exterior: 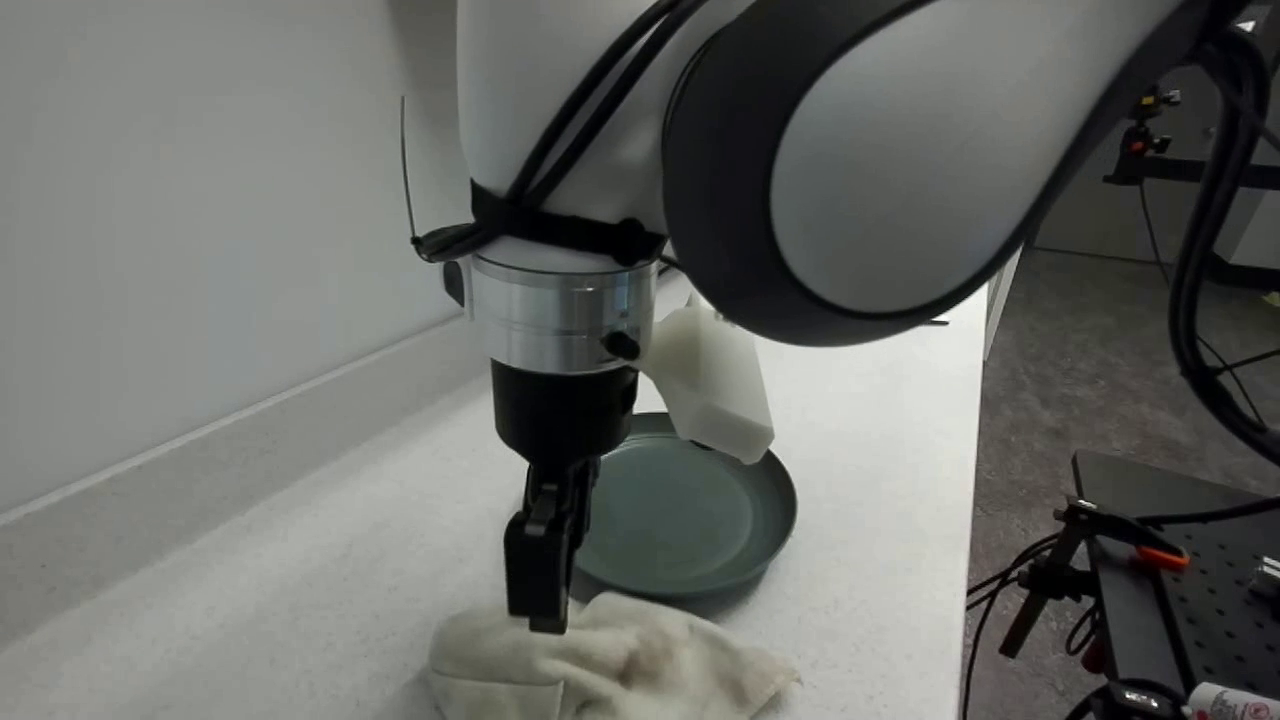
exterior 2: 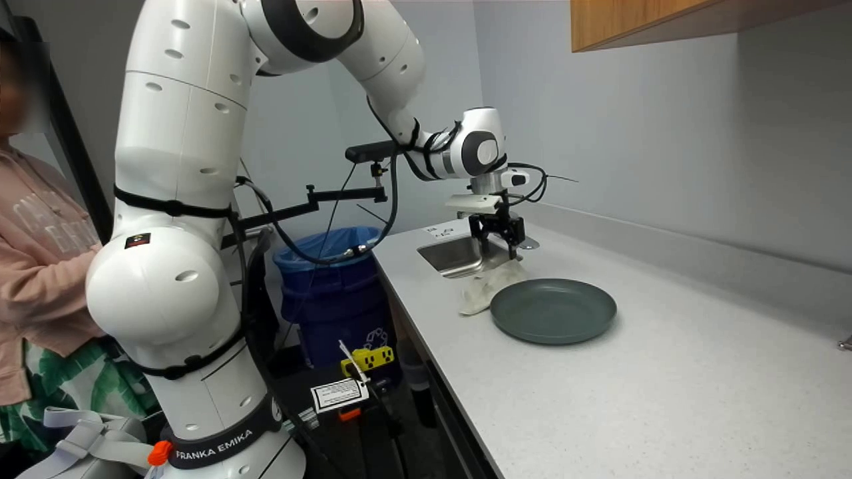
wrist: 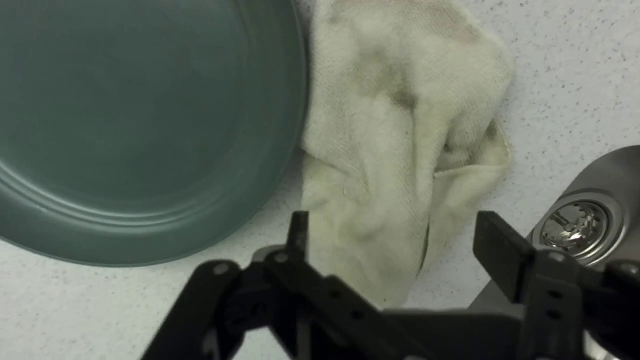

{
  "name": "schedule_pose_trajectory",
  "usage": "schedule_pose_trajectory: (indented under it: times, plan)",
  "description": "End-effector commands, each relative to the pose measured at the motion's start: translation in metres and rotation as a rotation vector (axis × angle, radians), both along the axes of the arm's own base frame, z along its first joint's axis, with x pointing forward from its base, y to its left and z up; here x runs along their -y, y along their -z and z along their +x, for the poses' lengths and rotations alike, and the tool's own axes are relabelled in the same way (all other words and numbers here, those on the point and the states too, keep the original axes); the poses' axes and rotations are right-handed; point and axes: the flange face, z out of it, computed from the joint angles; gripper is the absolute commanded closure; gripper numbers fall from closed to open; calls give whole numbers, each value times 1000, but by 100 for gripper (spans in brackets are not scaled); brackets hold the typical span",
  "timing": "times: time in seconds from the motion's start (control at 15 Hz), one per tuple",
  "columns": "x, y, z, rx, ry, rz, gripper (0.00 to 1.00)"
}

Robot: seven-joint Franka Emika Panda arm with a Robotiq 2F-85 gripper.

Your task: Wipe the grey plate with the white cloth on the countertop

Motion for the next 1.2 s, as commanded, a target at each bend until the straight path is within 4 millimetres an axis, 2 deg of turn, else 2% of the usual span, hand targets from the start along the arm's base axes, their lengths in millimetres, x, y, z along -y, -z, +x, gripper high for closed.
schedule_pose_trajectory:
  times: [0.0,0.27,0.6,1.13]
  plan:
    - [20,-18,-4,-1,17,-26,0]
    - [49,-41,-12,-1,53,-83,0]
    - [80,-71,-33,25,77,-121,0]
    - [110,-101,-81,78,91,-113,0]
